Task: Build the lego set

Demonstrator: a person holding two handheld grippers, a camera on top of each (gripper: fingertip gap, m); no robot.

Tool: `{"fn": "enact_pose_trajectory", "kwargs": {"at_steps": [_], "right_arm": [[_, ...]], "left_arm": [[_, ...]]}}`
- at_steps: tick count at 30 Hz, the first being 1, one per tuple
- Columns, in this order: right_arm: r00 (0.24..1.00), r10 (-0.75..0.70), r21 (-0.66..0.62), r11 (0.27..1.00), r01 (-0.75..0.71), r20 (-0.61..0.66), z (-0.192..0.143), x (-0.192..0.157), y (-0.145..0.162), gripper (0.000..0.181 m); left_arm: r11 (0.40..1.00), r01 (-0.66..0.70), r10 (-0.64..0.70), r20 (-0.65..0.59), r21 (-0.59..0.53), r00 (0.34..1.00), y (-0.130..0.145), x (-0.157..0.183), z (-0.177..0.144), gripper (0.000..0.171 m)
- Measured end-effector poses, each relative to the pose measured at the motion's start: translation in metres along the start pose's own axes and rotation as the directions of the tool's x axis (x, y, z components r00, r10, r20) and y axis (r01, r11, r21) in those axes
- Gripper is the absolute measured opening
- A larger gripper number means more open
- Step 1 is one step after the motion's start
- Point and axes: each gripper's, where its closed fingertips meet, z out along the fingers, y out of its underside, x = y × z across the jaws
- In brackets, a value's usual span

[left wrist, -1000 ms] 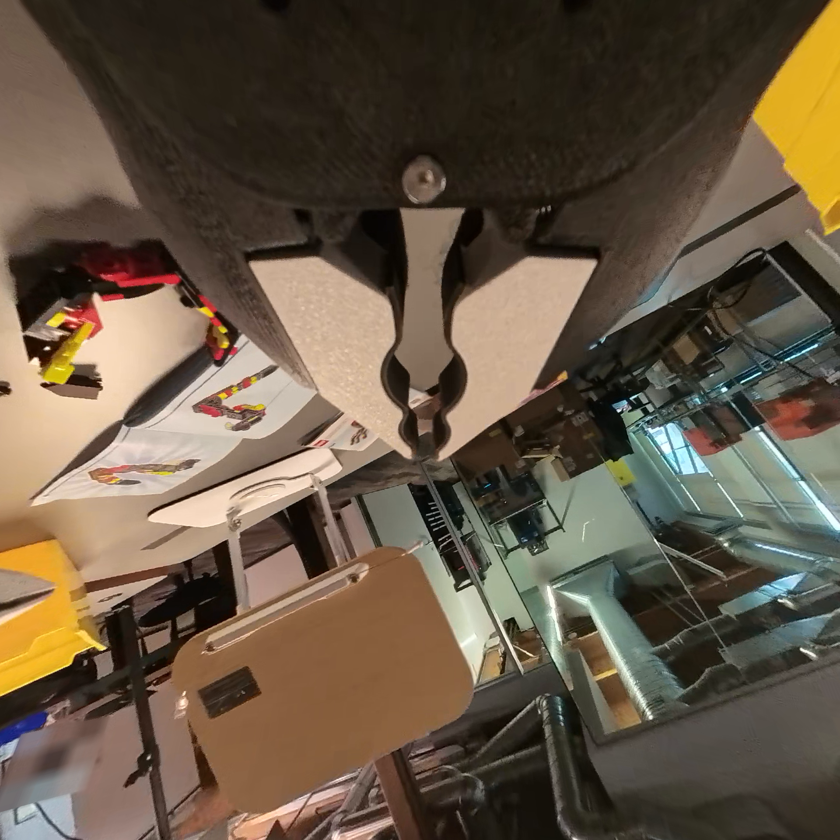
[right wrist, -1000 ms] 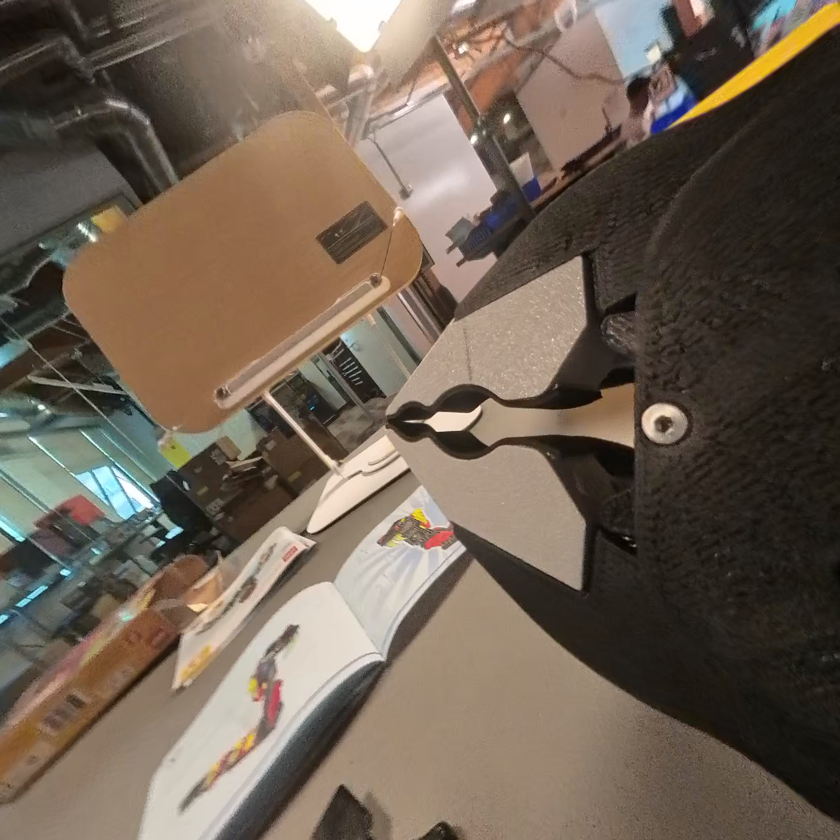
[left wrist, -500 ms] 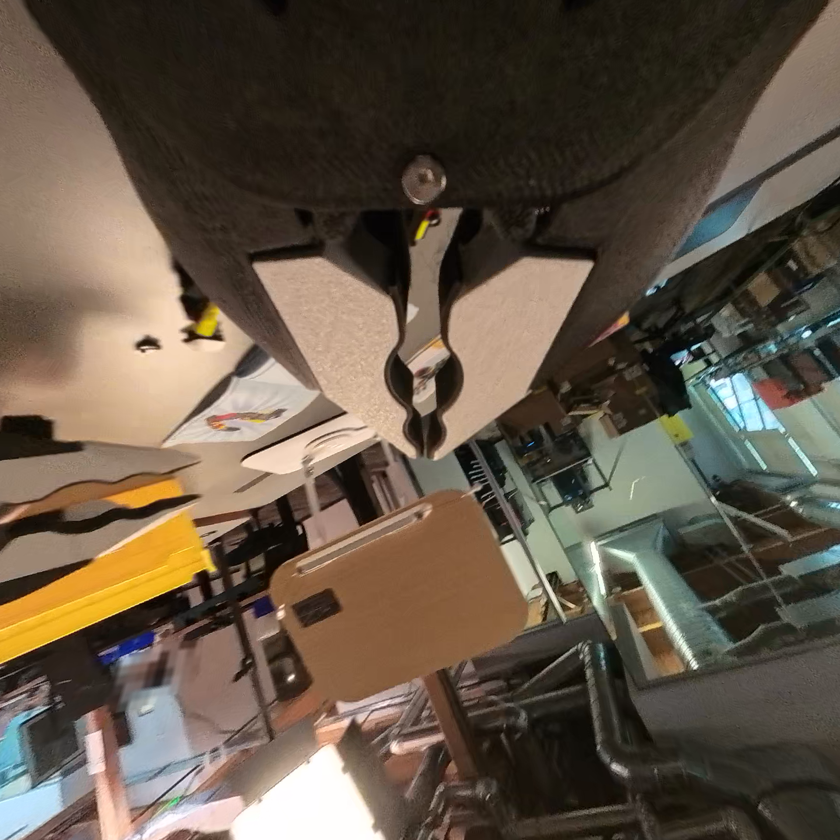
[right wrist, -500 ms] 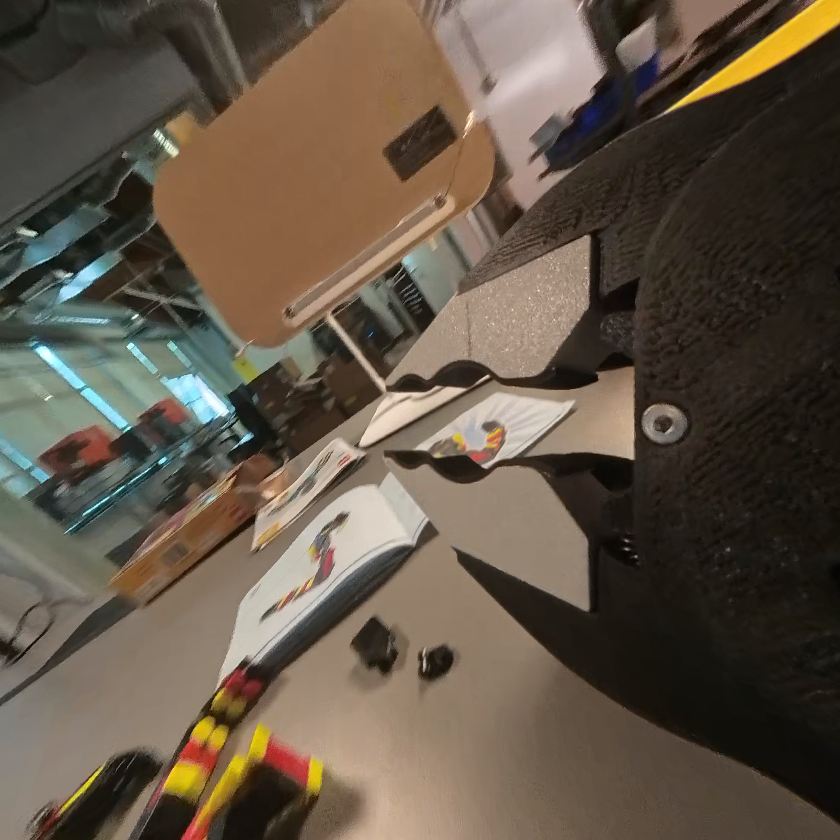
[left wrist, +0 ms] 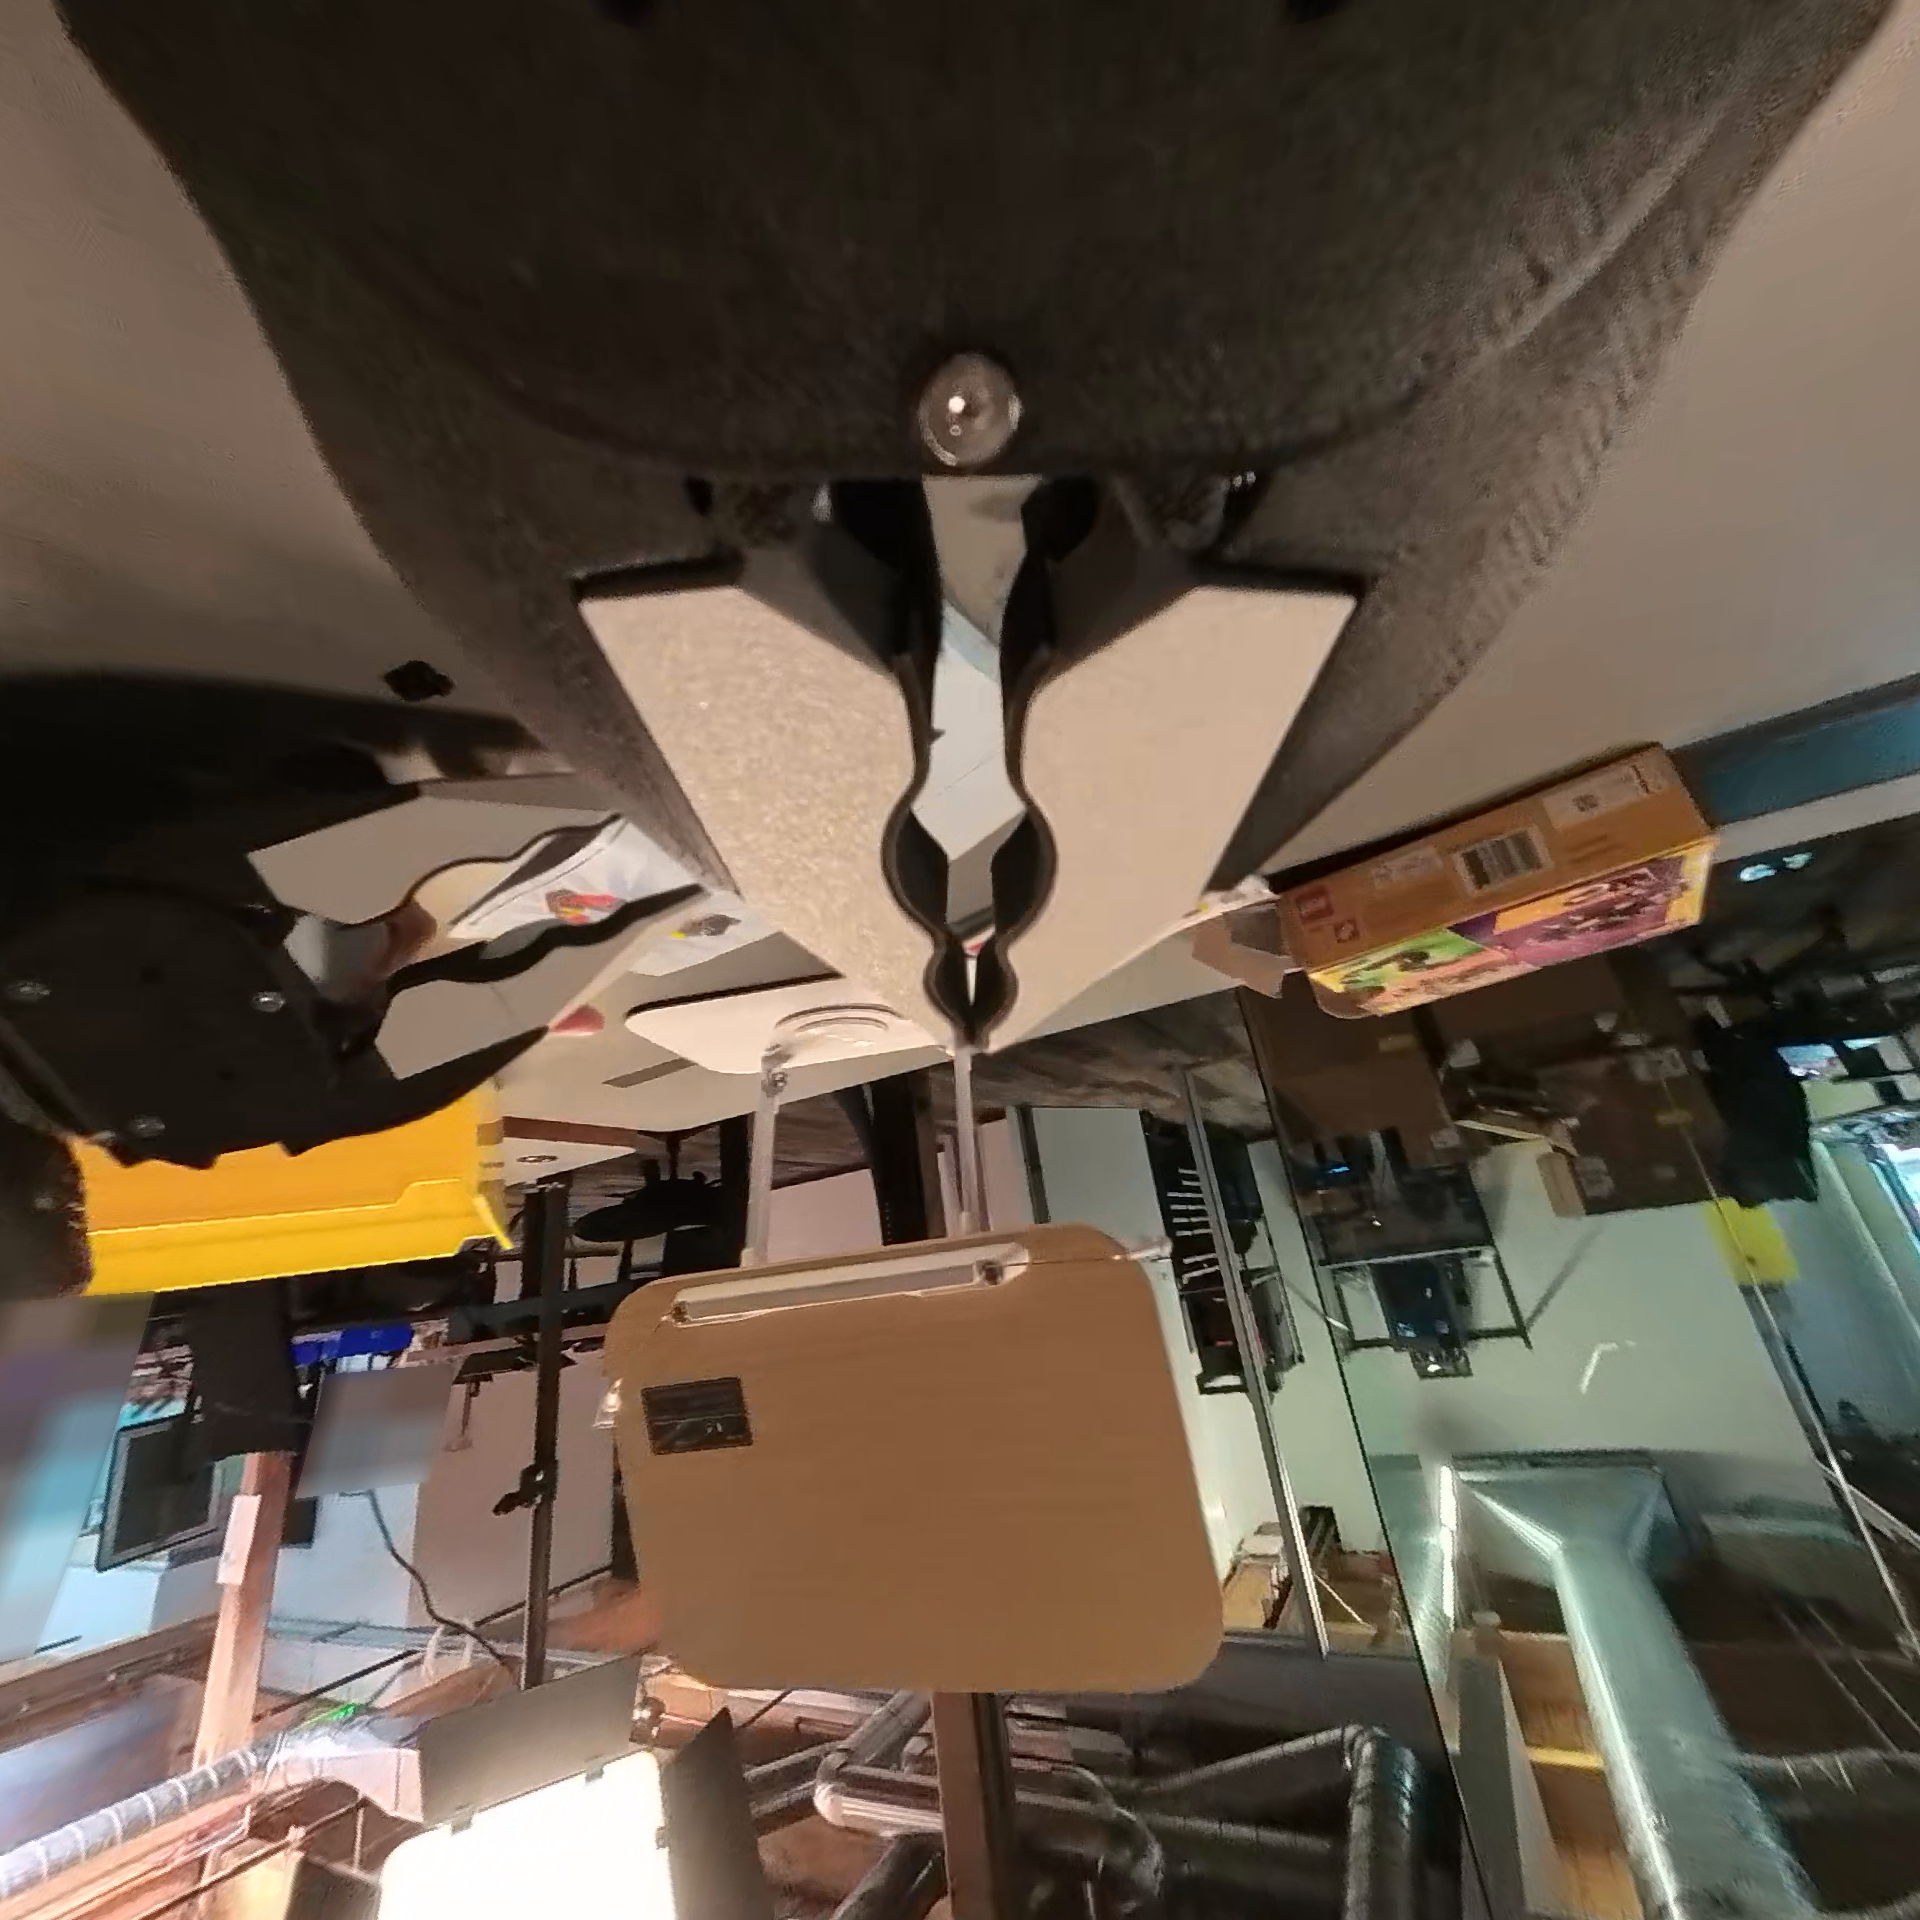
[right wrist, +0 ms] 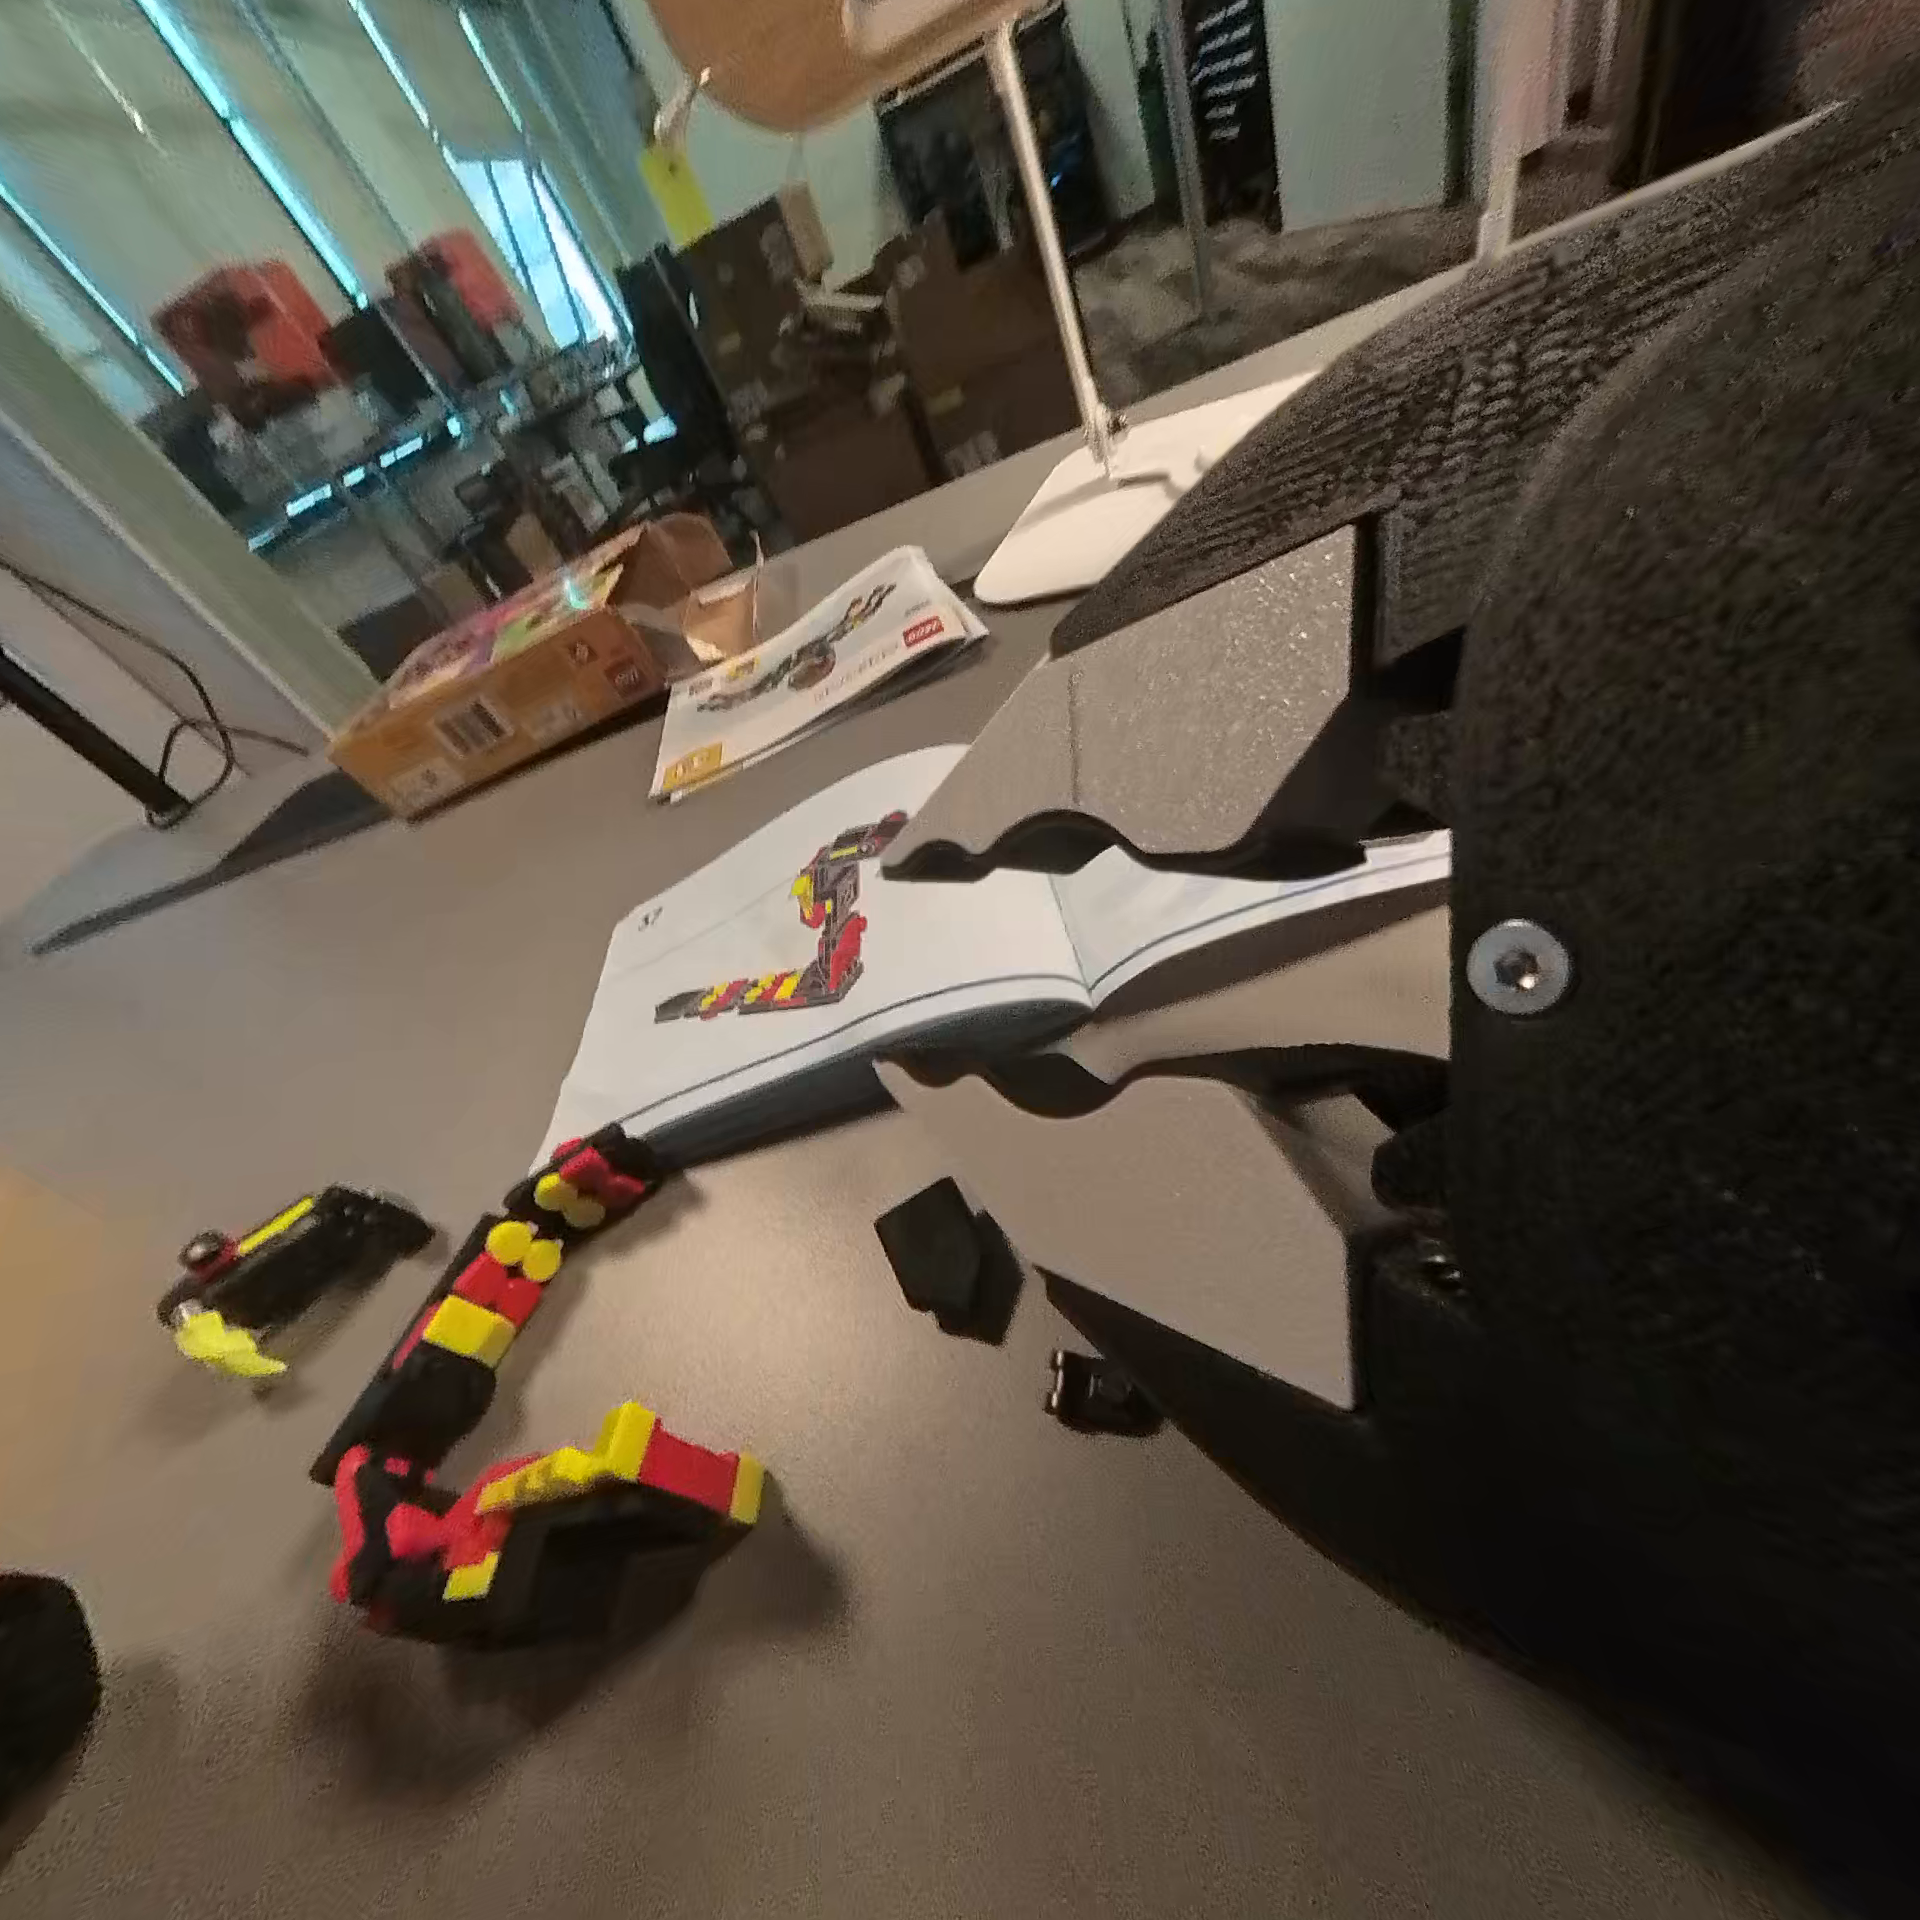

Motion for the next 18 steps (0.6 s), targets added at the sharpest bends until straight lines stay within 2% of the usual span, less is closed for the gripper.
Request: {"fn": "enact_pose_trajectory", "kwargs": {"at_steps": [8, 12, 18], "right_arm": [[1.000, -0.023, -0.016, 1.000, 0.023, -0.007, 0.002, 0.001, 0.003, 0.021], [0.999, -0.026, -0.016, 1.000, 0.026, -0.019, 0.002, 0.002, 0.003, 0.019], [0.996, -0.020, -0.043, 0.999, 0.017, -0.086, -0.001, 0.010, 0.008, 0.003]], "left_arm": [[0.998, 0.047, -0.049, -0.049, -0.032, 0.998, 0.006, 0.004, 0.002, 0.000], [0.998, 0.050, -0.050, -0.026, -0.031, 0.998, 0.006, 0.000, 0.000, 0.000], [0.999, 0.043, -0.044, -0.044, -0.030, 0.998, 0.005, 0.003, 0.000, 0.000]]}}
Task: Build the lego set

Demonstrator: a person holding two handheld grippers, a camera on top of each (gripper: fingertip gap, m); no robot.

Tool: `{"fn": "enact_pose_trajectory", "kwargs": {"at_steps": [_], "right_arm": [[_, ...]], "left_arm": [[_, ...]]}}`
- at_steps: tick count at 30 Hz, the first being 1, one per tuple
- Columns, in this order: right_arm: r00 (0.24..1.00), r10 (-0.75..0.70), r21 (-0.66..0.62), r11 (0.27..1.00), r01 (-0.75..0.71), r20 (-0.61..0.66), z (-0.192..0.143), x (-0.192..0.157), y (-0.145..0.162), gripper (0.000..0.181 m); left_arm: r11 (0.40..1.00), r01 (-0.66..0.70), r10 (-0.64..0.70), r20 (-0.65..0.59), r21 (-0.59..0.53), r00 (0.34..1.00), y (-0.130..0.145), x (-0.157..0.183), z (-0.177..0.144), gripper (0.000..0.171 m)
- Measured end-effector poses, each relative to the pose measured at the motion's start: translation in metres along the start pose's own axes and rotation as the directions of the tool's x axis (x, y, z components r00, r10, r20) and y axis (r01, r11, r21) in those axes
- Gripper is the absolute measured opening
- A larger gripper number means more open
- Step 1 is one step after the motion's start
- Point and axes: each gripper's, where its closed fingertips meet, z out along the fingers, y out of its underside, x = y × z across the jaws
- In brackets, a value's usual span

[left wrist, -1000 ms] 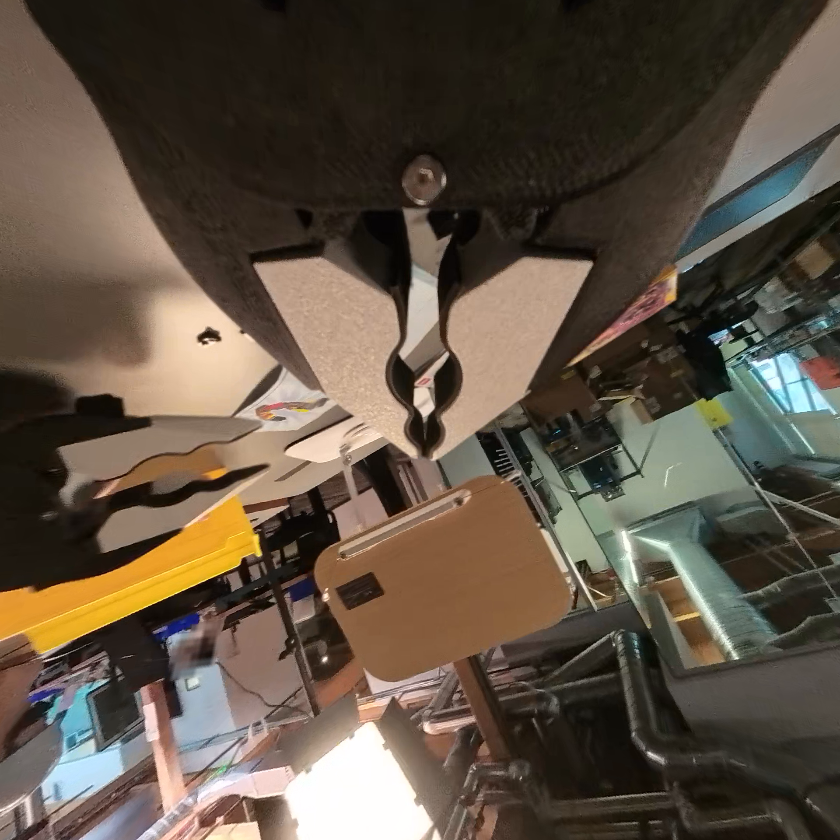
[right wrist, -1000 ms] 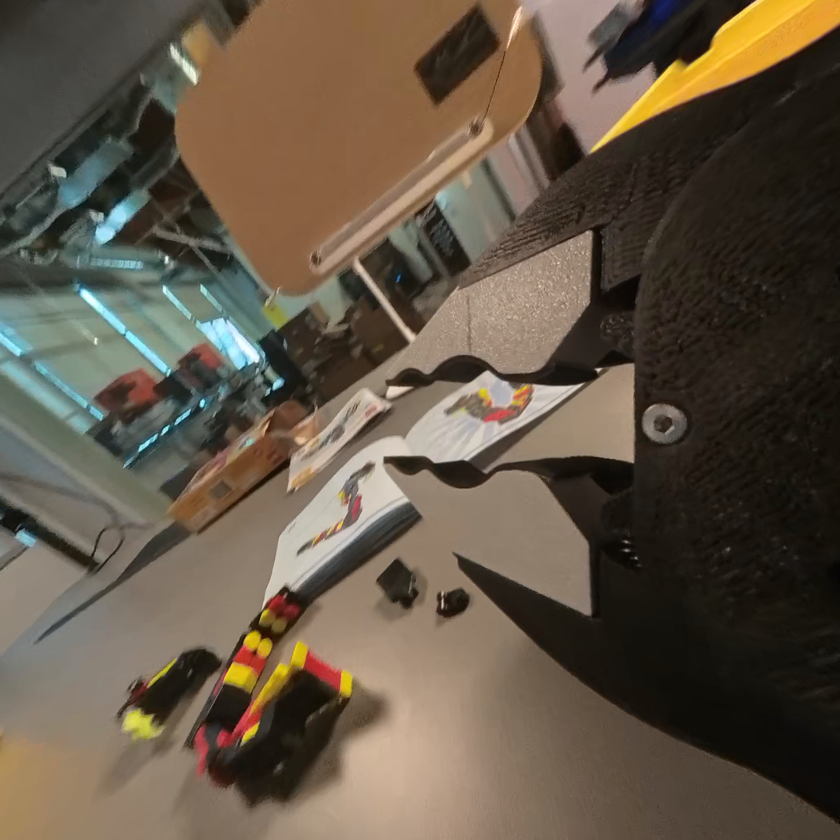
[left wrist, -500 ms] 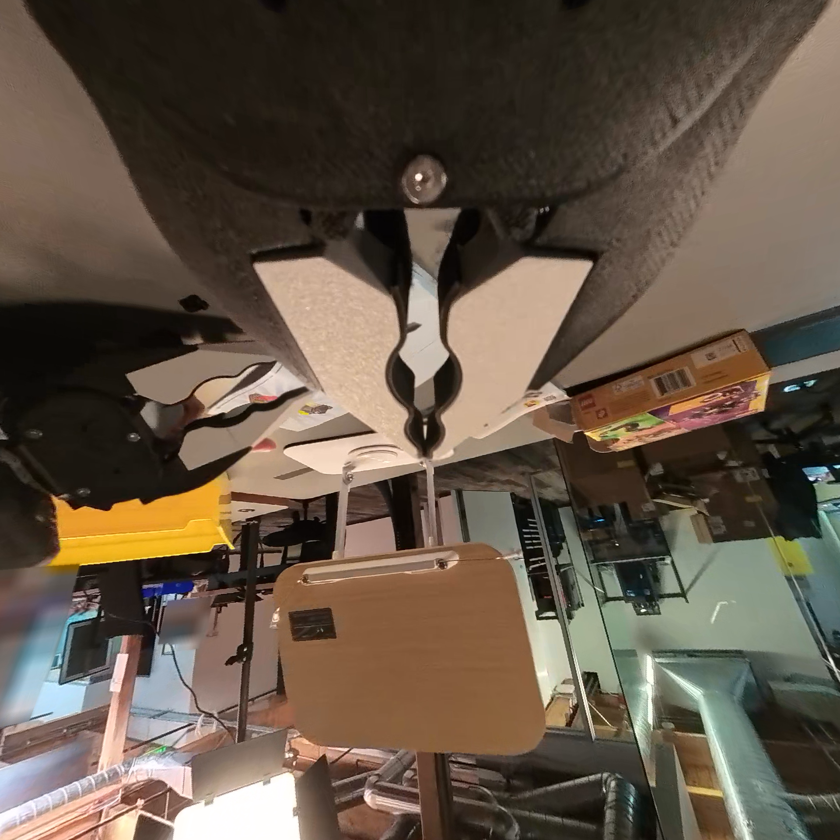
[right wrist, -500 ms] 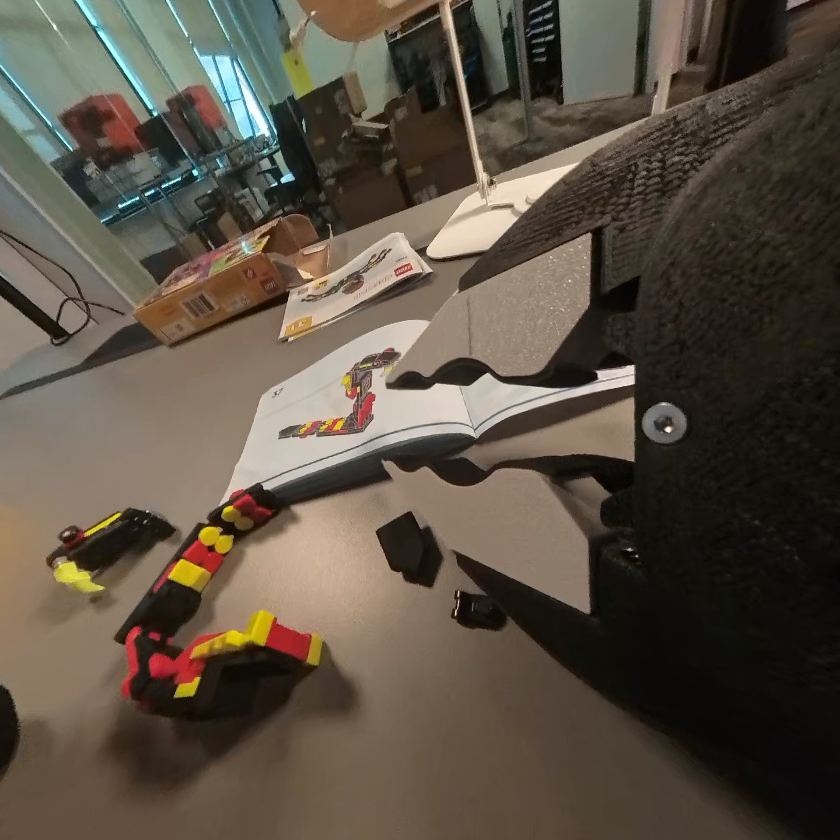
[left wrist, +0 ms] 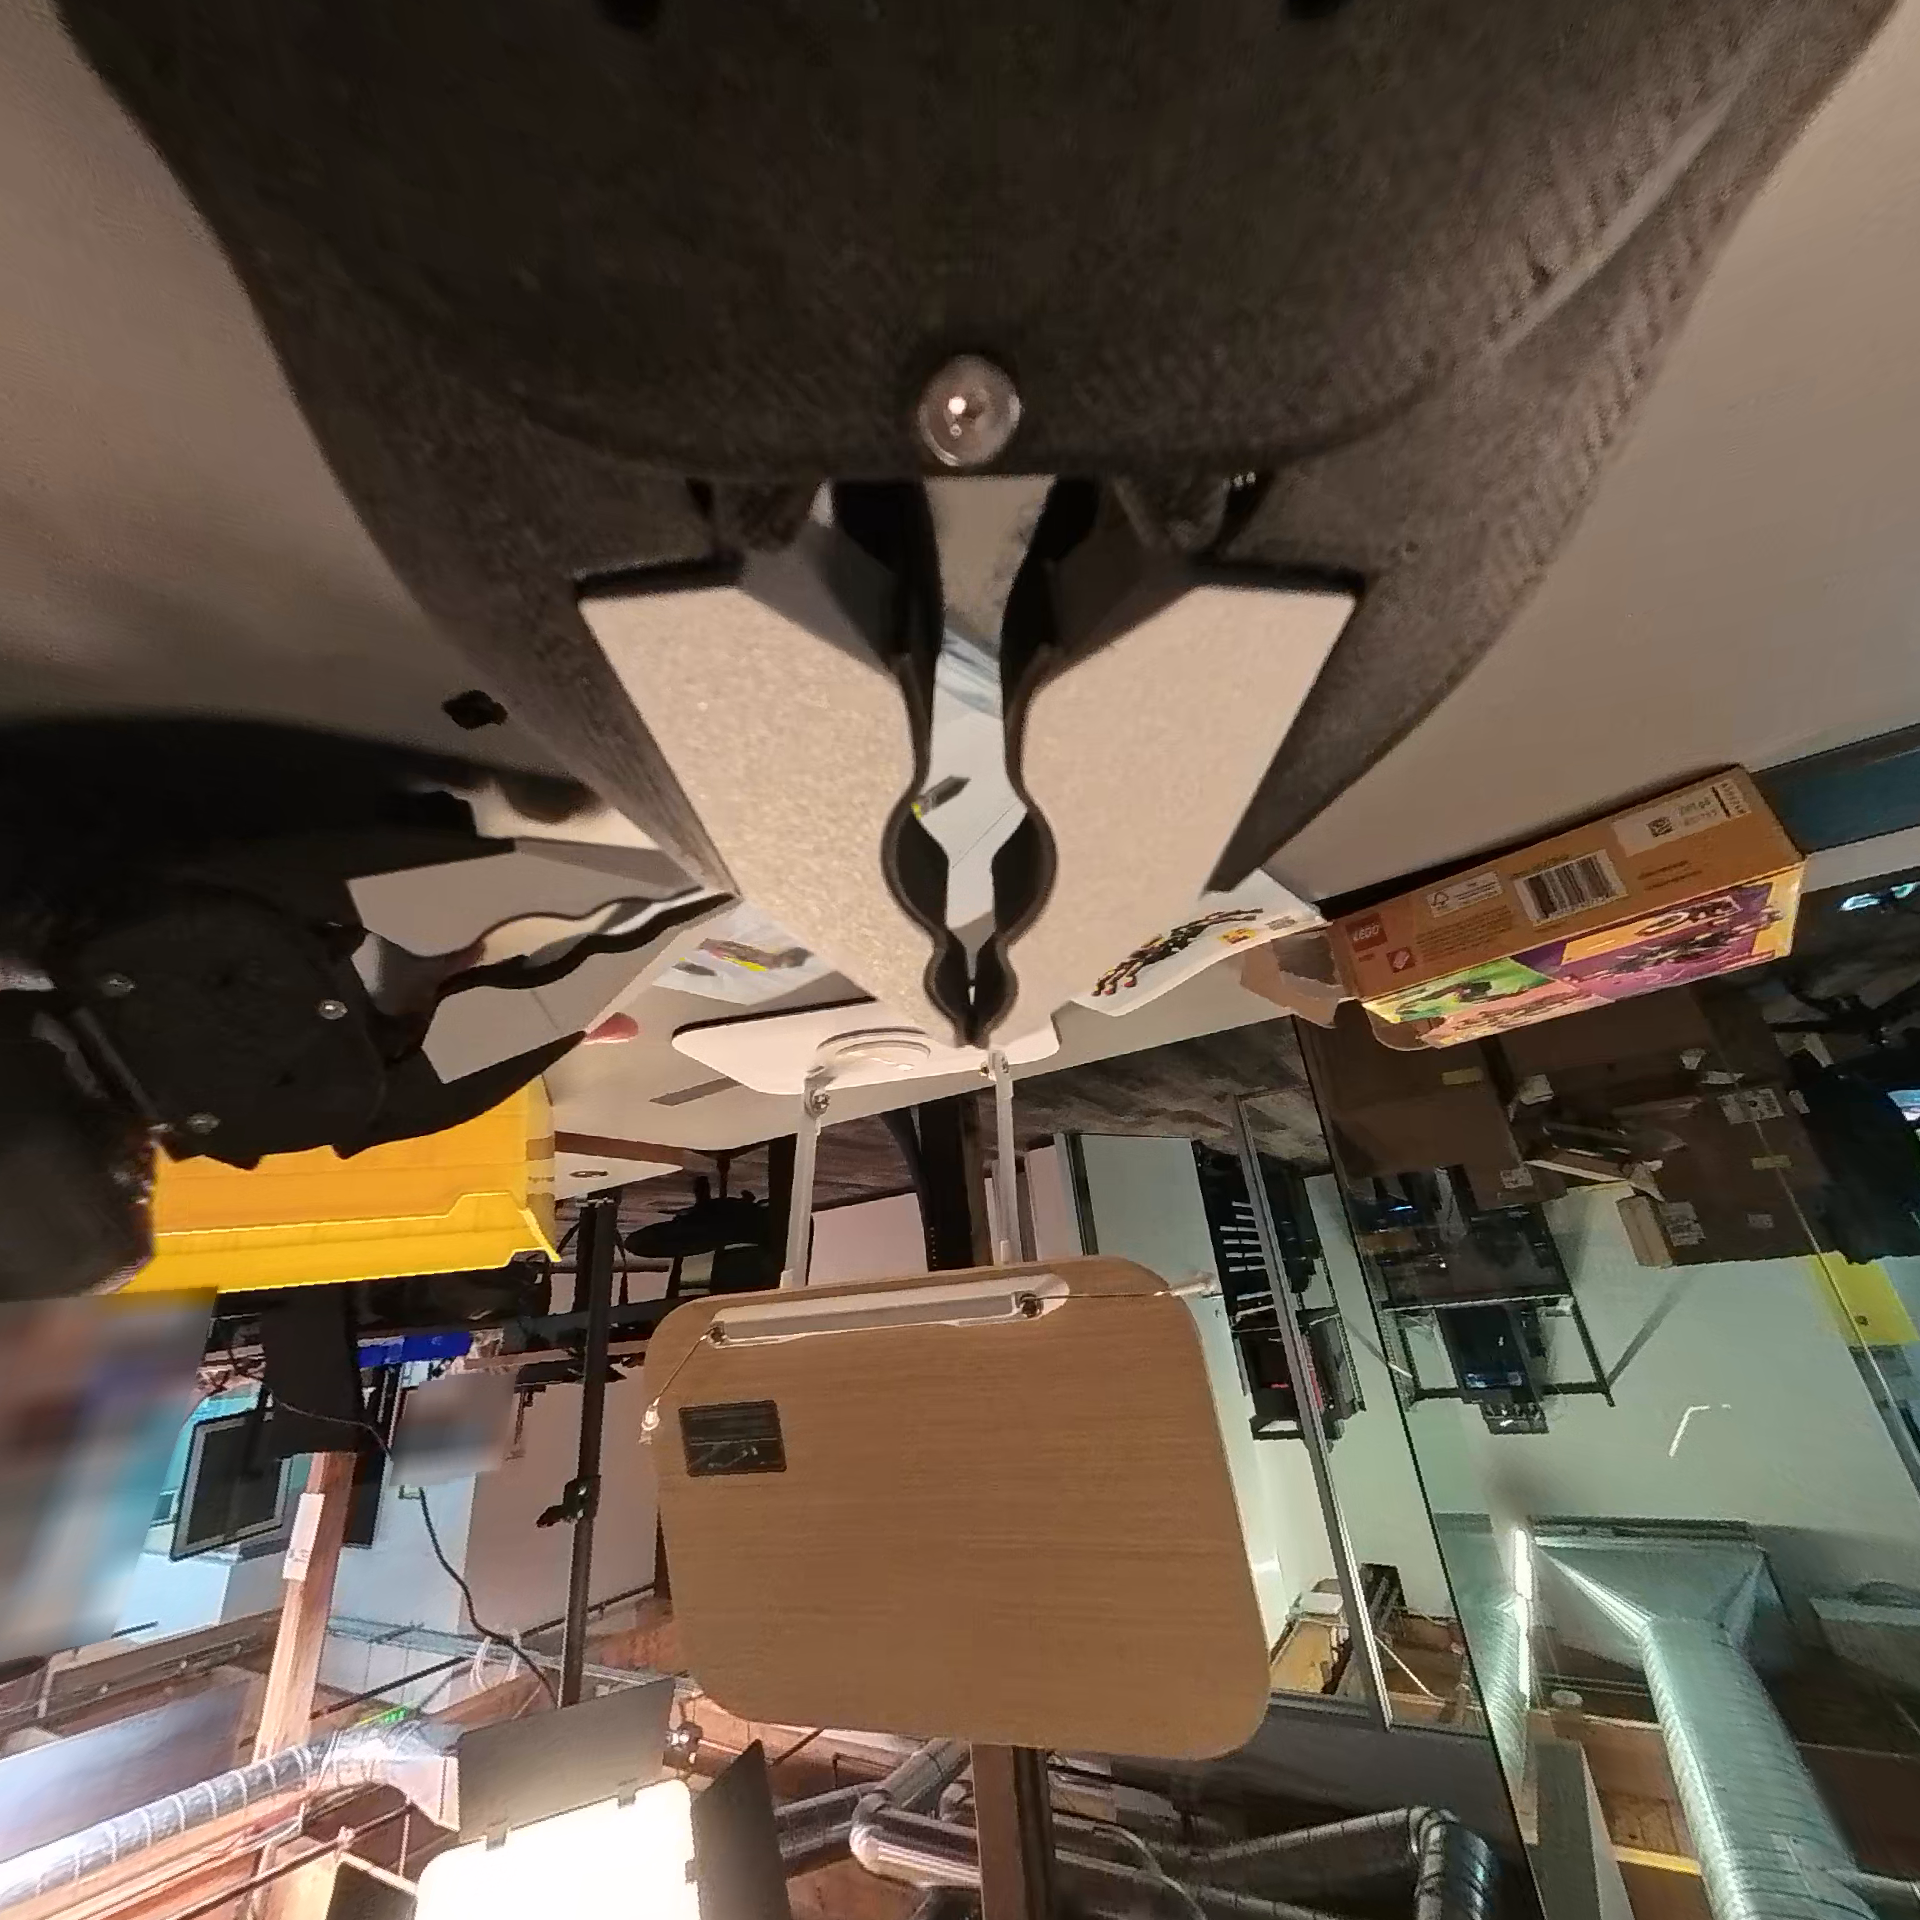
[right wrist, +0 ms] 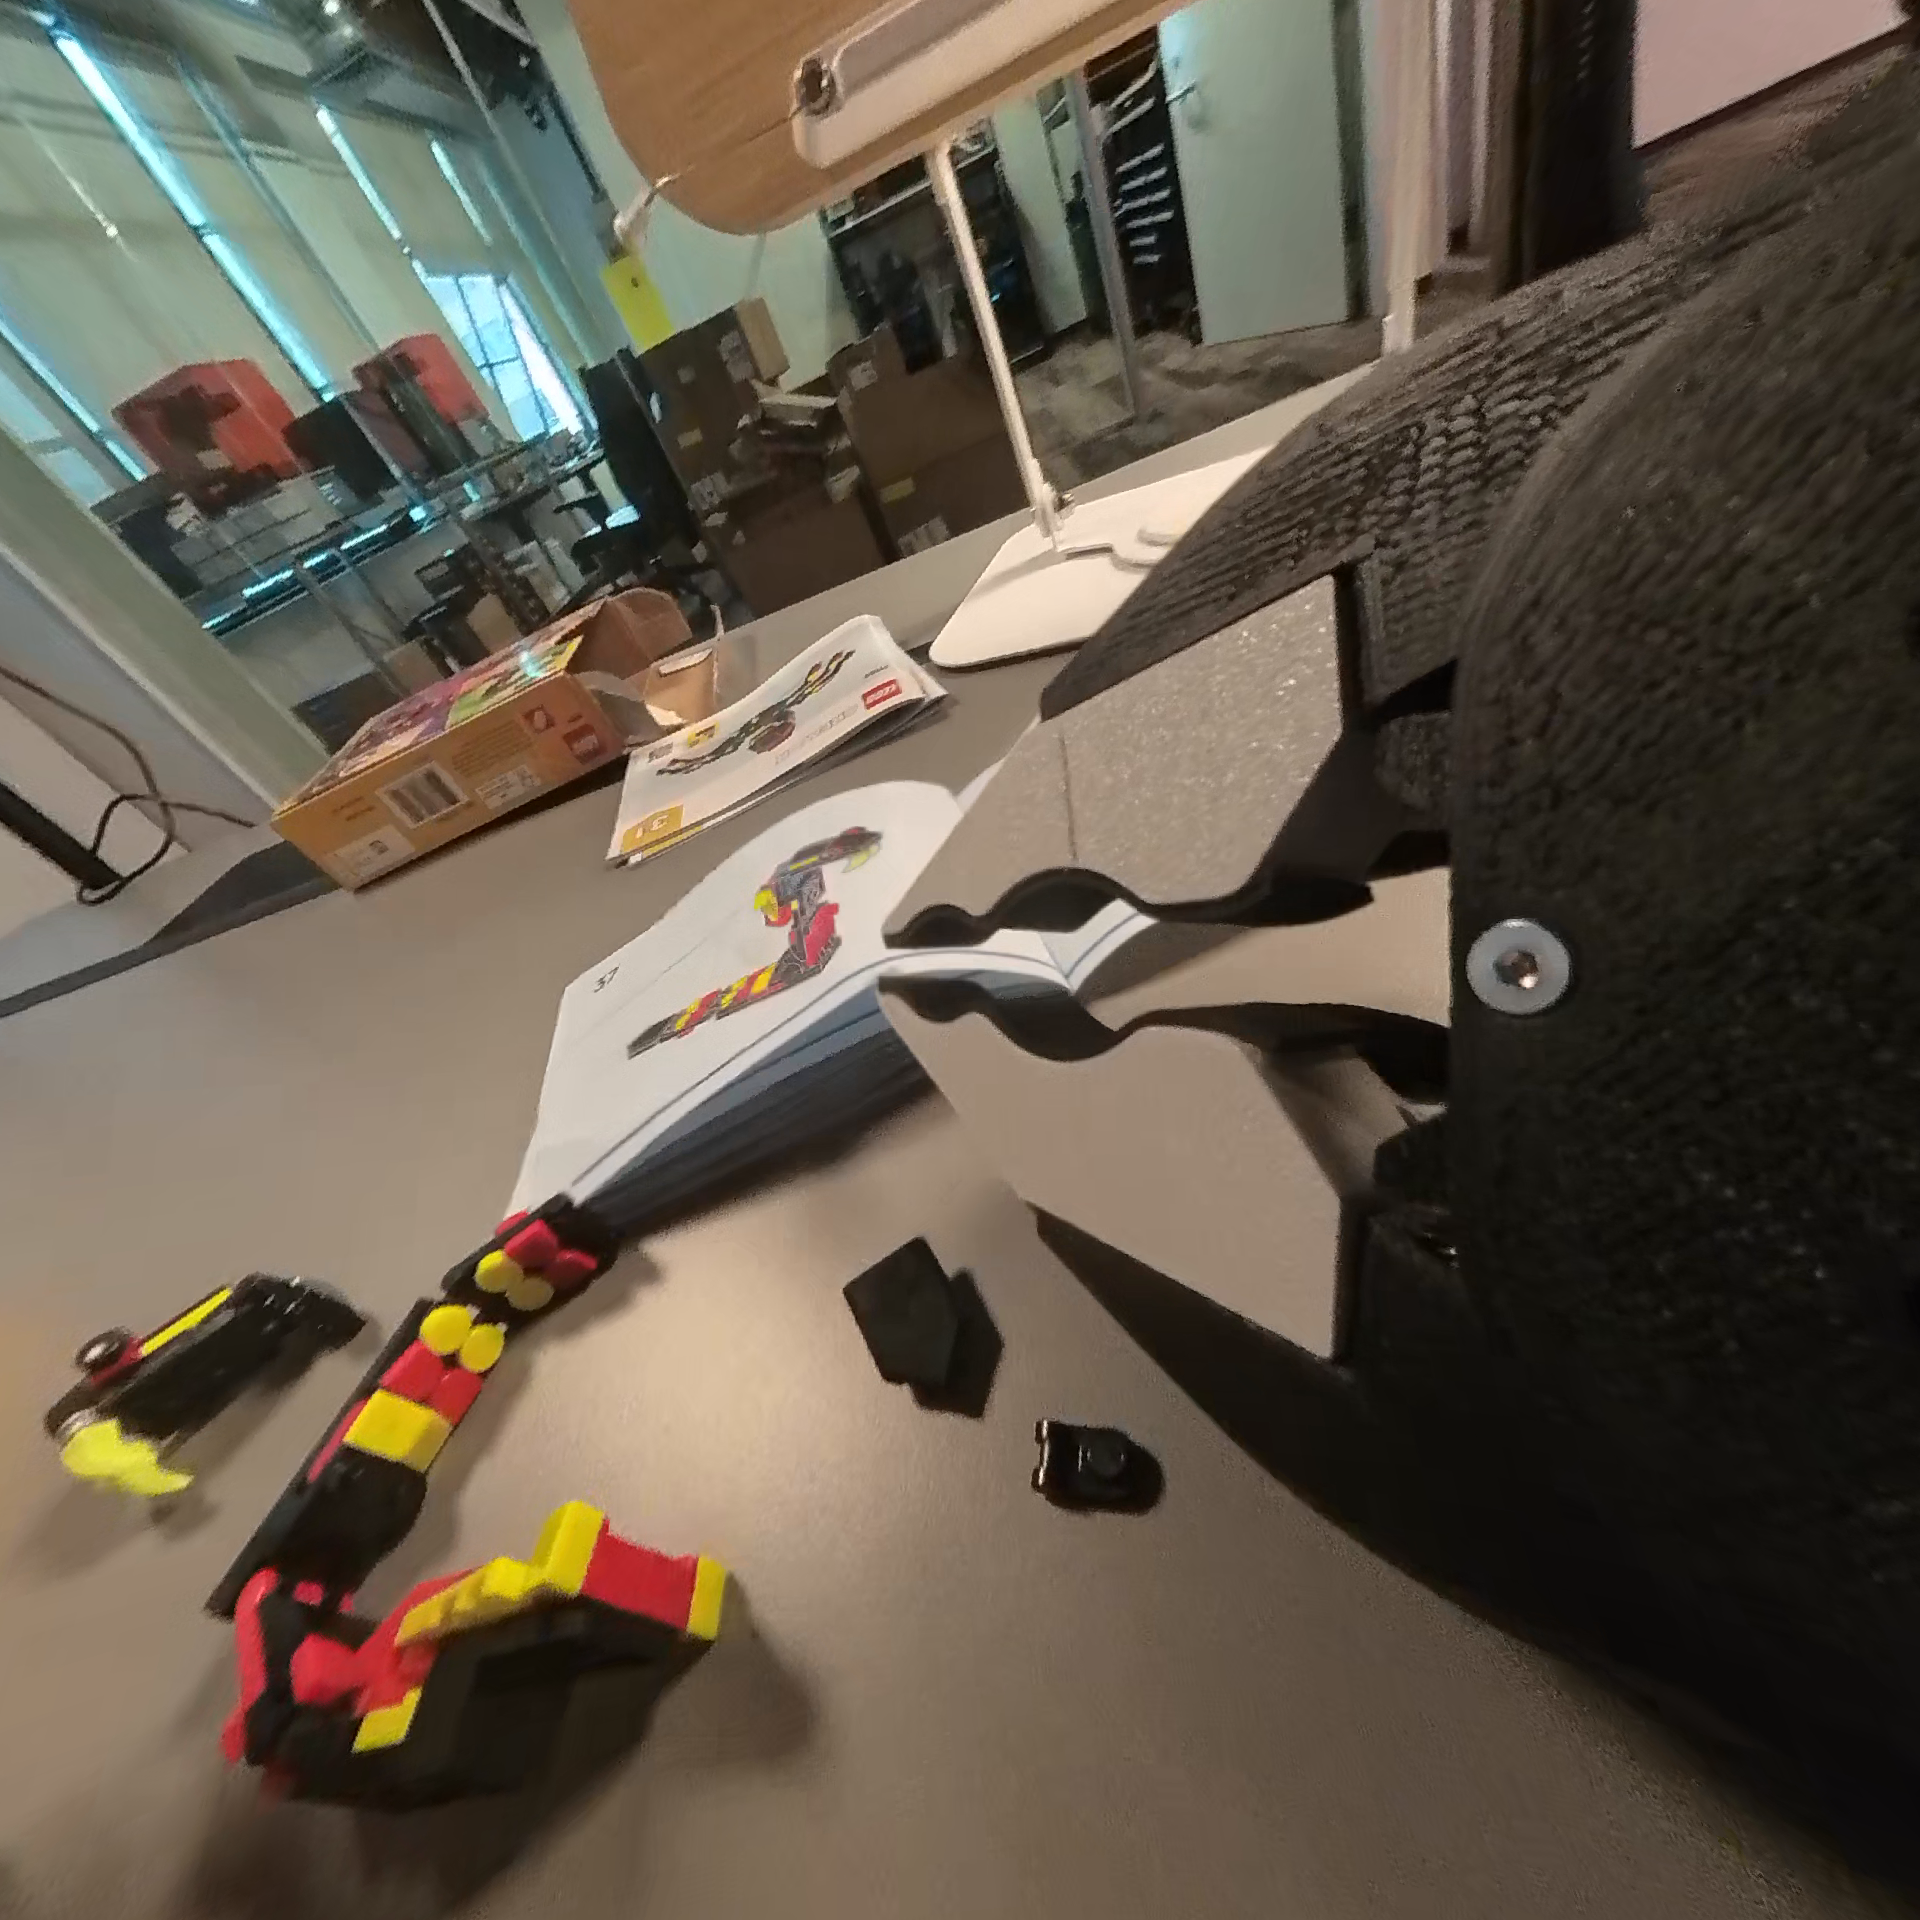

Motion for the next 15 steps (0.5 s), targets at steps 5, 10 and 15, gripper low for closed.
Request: {"fn": "enact_pose_trajectory", "kwargs": {"at_steps": [5, 10, 15], "right_arm": [[0.991, 0.097, -0.070, 0.992, -0.103, -0.088, 0.000, 0.017, 0.011, 0.000], [0.854, 0.467, -0.022, 0.875, -0.484, -0.228, -0.011, 0.054, 0.019, 0.000], [0.610, 0.774, 0.002, 0.619, -0.785, -0.170, -0.011, 0.064, 0.036, 0.000]], "left_arm": [[1.000, -0.004, 0.004, -0.019, 0.001, 1.000, 0.000, 0.003, 0.000, 0.000], [1.000, -0.016, 0.016, -0.029, 0.002, 0.999, -0.001, 0.006, 0.000, 0.000], [1.000, -0.023, 0.023, -0.036, -0.001, 0.999, 0.000, 0.007, 0.000, 0.000]]}}
